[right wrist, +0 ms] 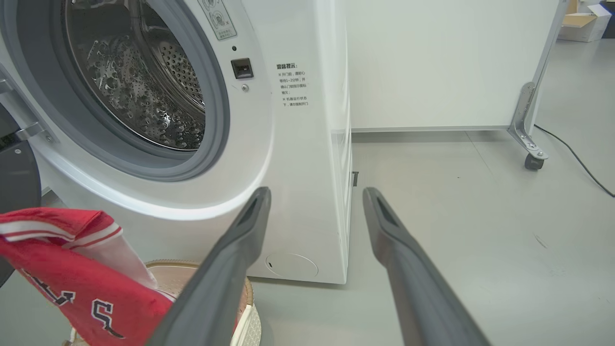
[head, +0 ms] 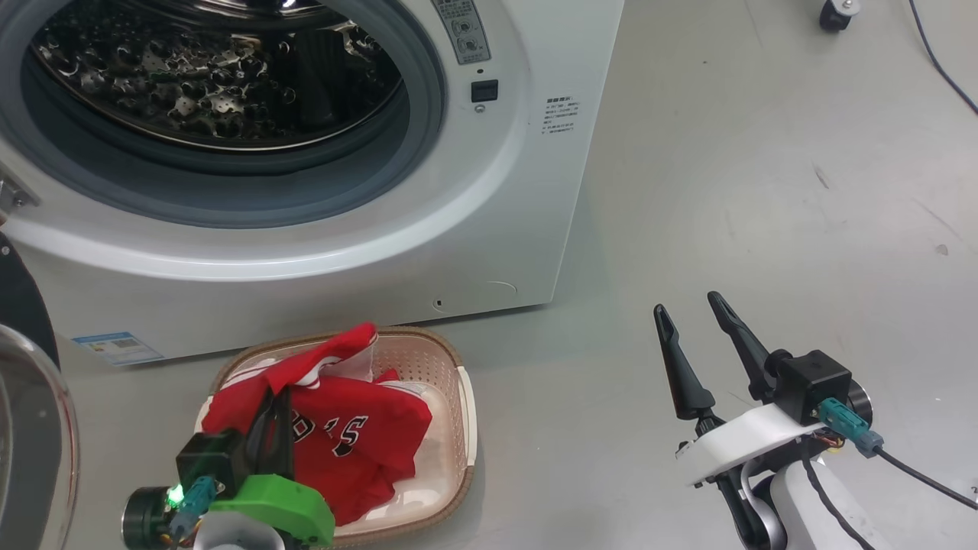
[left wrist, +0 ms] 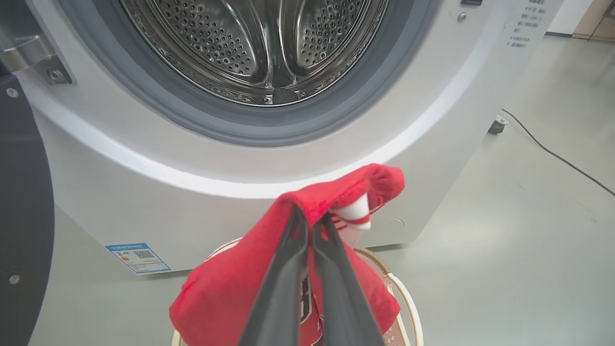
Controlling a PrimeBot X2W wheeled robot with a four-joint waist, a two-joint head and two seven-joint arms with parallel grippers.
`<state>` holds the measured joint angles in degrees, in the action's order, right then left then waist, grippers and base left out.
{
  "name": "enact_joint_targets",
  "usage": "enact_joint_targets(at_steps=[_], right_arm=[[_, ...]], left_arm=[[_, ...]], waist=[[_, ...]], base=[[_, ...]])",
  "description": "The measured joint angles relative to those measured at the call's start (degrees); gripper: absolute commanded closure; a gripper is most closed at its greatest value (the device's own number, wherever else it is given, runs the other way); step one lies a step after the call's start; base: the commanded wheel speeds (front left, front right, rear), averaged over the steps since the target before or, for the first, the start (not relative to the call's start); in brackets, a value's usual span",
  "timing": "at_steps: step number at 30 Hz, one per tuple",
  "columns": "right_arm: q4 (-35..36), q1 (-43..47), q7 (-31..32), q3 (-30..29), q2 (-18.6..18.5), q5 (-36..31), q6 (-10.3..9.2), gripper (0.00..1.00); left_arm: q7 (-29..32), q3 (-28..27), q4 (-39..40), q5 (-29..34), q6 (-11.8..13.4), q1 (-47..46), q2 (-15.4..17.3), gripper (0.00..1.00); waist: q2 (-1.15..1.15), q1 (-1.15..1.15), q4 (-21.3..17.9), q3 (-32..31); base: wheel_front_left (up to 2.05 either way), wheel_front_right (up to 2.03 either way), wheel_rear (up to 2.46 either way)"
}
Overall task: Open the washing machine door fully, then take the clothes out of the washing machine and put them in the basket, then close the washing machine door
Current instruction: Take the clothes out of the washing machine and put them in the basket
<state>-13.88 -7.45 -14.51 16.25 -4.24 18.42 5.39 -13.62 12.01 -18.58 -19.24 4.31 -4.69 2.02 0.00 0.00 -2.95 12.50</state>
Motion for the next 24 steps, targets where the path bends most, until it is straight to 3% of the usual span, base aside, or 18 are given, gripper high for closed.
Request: enact_joint_targets(at_steps=[9, 22, 23, 24], right_arm=[[2.2, 0.0, 0.0, 0.2, 0.1, 0.0, -0.01, 0.00], [4.4, -1.1, 0.0, 1.0, 0.3, -0.3, 0.00, 0.00], [4.4, -1.4, 0.0, 1.0, 0.4, -0.3, 0.00, 0.00], [4.6, -1.7, 0.0, 1.1, 0.5, -0.3, 0.01, 0.00]], left_arm=[[2.5, 1.1, -6.0, -1.4, 0.0, -1.2, 0.1, 1.00], [8.9, 1.0, -17.1, -4.2, 0.2, -11.7, 0.0, 1.00], [9.2, 0.8, -18.1, -4.4, 0.2, -12.3, 0.0, 0.91], [9.4, 0.6, -18.7, -4.4, 0.2, -12.7, 0.0, 0.75]], waist=[[0.00, 0.00, -1.9, 1.8], [0.00, 0.00, -4.3, 7.8], [0.00, 0.00, -4.6, 8.3], [0.00, 0.00, -4.9, 8.7]], base=[[0.00, 0.00, 0.00], [0.00, 0.00, 0.00], [0.00, 0.00, 0.00], [0.00, 0.00, 0.00]])
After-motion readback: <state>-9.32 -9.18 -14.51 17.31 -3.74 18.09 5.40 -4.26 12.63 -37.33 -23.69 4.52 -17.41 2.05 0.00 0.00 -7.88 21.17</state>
